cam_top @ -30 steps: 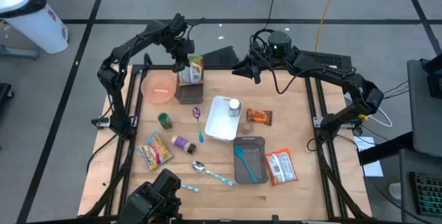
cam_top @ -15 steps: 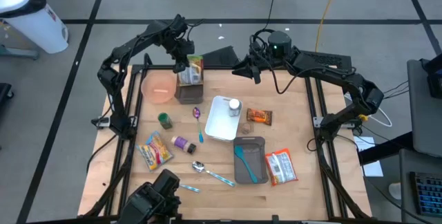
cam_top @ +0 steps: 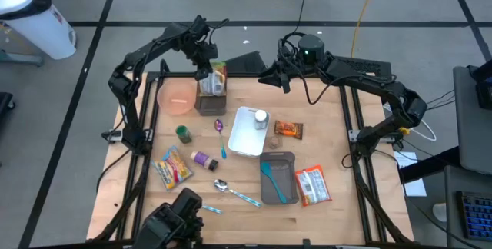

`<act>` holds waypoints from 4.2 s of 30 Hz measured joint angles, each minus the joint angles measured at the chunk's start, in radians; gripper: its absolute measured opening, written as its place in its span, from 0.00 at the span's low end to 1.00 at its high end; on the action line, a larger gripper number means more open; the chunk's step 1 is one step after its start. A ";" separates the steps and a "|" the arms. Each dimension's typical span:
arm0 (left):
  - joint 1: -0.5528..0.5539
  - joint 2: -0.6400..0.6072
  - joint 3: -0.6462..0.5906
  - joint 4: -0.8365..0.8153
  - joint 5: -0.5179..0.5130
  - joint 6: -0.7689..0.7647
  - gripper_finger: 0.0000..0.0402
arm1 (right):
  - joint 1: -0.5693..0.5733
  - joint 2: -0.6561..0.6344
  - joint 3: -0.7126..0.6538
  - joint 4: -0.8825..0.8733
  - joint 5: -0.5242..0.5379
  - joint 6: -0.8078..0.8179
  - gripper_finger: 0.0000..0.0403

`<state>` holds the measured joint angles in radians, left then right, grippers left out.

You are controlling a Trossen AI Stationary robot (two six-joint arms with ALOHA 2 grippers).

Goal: Pick & Place Food Item
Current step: Put the yellow noodle pack into the top black bin, then put the top white and blue spoon into the bottom black bin

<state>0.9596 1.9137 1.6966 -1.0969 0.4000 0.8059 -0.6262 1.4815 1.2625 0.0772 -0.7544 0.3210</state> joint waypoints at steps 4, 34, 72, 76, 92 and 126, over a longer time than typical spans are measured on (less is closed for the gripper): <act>0.000 0.000 0.000 0.000 0.000 -0.002 0.06 | 0.000 0.000 0.000 0.000 0.000 0.000 0.38; 0.000 -0.037 0.011 0.017 -0.027 -0.039 0.24 | 0.000 0.000 0.000 0.000 -0.001 -0.002 0.38; -0.638 -0.420 -0.041 -0.050 -0.060 -1.119 0.53 | 0.247 0.000 0.000 -0.019 -0.006 -0.009 0.38; -0.811 -0.423 -0.090 -0.040 -0.162 -1.308 0.53 | 0.316 0.000 0.000 -0.114 -0.005 -0.081 0.38; -1.216 -0.422 -0.402 0.228 -0.280 -1.770 0.53 | 0.481 -0.001 -0.202 0.120 -0.002 0.088 0.39; -1.446 -0.617 -1.268 1.335 -0.551 -2.426 0.53 | 0.608 0.000 -0.326 0.617 0.332 0.505 0.39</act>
<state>-0.4860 1.2964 0.4290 0.2377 -0.1513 -1.6198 -0.0182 1.4811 0.9363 0.6947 -0.4225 0.8261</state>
